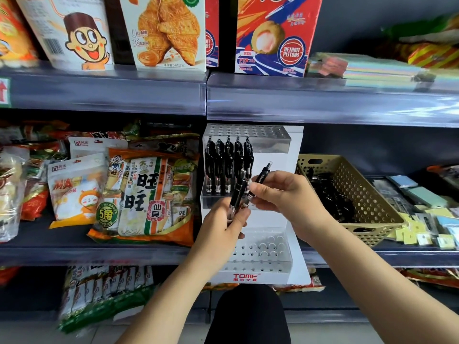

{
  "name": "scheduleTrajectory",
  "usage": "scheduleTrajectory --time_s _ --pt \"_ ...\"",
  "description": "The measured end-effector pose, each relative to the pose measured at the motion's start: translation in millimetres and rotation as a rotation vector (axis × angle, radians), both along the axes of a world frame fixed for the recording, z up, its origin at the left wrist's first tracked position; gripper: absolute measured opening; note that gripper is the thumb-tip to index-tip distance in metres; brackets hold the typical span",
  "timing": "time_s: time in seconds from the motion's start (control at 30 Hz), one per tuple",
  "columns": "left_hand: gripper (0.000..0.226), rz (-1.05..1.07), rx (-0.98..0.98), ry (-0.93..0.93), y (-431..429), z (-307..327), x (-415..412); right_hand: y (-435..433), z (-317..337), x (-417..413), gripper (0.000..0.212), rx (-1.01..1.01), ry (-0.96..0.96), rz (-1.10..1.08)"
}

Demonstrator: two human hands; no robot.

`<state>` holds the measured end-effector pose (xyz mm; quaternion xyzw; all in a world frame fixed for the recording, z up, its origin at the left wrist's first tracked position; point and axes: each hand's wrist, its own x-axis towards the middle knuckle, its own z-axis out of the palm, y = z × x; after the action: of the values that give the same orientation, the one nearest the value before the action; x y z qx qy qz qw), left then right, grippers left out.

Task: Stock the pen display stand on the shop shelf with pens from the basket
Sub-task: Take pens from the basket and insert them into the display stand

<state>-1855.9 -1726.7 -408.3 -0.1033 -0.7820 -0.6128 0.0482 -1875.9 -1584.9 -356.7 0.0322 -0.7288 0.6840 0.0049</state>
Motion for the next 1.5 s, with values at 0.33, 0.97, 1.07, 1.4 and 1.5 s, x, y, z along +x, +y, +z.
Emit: scheduleTrajectory --time_s 0.33,0.97,1.07,1.4,1.5 --pt "0.022 0.194 0.153 0.018 -4.6 -3.4 -9.5 25.5 26.8 -17.1 0.012 -0.078 0.181 -0.215" --pt "0.023 0.36 0.027 0.071 -20.5 1.6 -8.2 10.0 23.3 -68.7 0.005 0.51 0.402 -0.388" --pt "0.023 0.35 0.021 0.073 -22.4 0.5 -8.1 7.4 19.7 -73.0 0.002 0.533 0.371 -0.369" --pt "0.05 0.293 0.034 0.068 -23.4 0.4 -4.6 6.1 -2.4 -80.1 0.007 0.644 0.233 -0.311" --pt "0.044 0.271 0.049 0.055 -23.0 -2.3 -5.6 8.2 -8.3 -76.2 0.008 0.658 0.212 -0.299"
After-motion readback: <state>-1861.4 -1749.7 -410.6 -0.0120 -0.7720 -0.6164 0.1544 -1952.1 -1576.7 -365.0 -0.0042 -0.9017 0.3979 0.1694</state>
